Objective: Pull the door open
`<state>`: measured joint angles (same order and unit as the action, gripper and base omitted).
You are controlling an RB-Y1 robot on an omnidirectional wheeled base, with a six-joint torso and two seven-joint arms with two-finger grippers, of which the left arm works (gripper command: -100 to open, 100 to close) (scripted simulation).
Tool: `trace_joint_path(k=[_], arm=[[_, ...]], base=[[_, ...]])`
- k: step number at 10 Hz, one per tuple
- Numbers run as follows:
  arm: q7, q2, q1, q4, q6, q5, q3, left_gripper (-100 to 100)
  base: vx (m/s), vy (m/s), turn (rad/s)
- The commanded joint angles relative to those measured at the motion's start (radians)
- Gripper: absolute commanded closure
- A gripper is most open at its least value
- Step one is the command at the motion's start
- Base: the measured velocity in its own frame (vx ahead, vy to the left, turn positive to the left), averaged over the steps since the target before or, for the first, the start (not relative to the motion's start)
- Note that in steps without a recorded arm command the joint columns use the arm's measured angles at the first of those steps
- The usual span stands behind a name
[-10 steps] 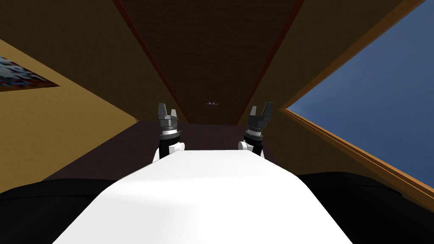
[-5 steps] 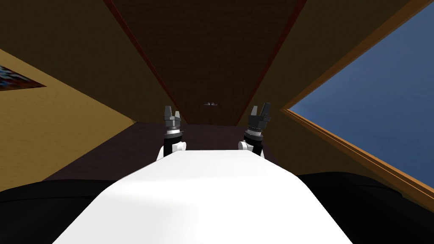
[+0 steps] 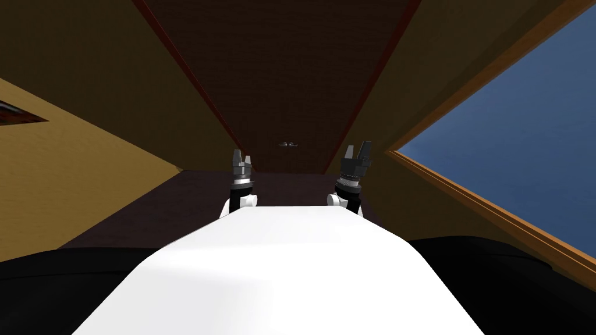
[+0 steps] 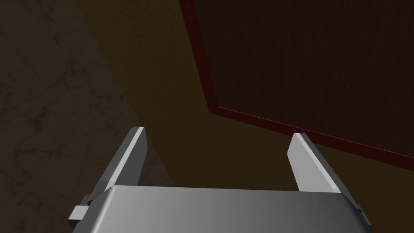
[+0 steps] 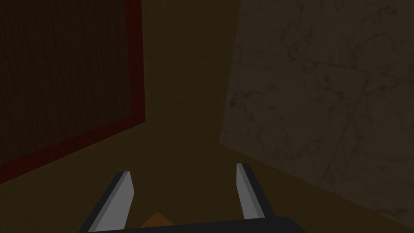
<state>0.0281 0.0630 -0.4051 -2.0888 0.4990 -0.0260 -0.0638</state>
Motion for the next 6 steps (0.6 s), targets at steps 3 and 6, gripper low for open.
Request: trace_joint_path(k=[3, 6], arm=[[-0.012, 0.013, 0.033, 0.097, 0.023, 0.009, 0.005, -100], [-0.024, 0.027, 0.063, 0.185, 0.044, 0.02, 0.007, -100]], base=[[0.104, -0.01, -0.029], [0.092, -0.014, -0.03]])
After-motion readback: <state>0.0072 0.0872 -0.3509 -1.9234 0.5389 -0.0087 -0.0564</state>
